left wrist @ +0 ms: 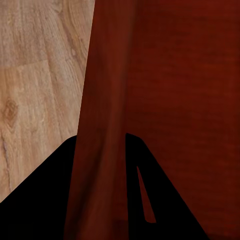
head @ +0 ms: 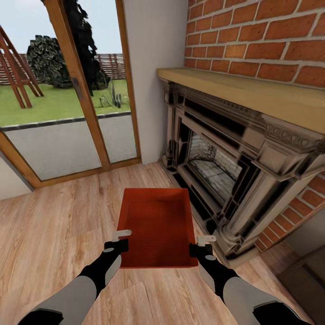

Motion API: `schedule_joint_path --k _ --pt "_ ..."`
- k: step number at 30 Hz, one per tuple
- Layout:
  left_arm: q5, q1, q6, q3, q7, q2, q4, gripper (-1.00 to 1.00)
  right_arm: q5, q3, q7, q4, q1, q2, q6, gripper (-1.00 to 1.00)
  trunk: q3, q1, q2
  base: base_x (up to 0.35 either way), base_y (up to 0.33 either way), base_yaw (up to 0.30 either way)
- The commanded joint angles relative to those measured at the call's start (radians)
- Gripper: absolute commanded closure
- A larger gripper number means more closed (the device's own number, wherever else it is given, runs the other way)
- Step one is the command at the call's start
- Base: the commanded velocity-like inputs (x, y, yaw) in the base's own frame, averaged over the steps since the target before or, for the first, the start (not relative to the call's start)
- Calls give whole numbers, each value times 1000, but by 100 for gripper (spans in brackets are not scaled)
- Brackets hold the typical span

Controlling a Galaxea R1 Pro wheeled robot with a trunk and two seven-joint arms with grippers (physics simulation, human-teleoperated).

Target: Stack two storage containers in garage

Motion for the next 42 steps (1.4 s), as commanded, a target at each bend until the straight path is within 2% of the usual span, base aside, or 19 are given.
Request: schedule_joint_path --k 1,42 --pt "3 -1 6 -3 12 1 -3 100 -10 8 -5 1 -1 0 -4 100 0 1 -2 0 0 0" --pt "3 -1 6 -3 12 1 -3 100 -7 8 -6 1 -1 0 -5 100 64 1 -2 0 0 0"
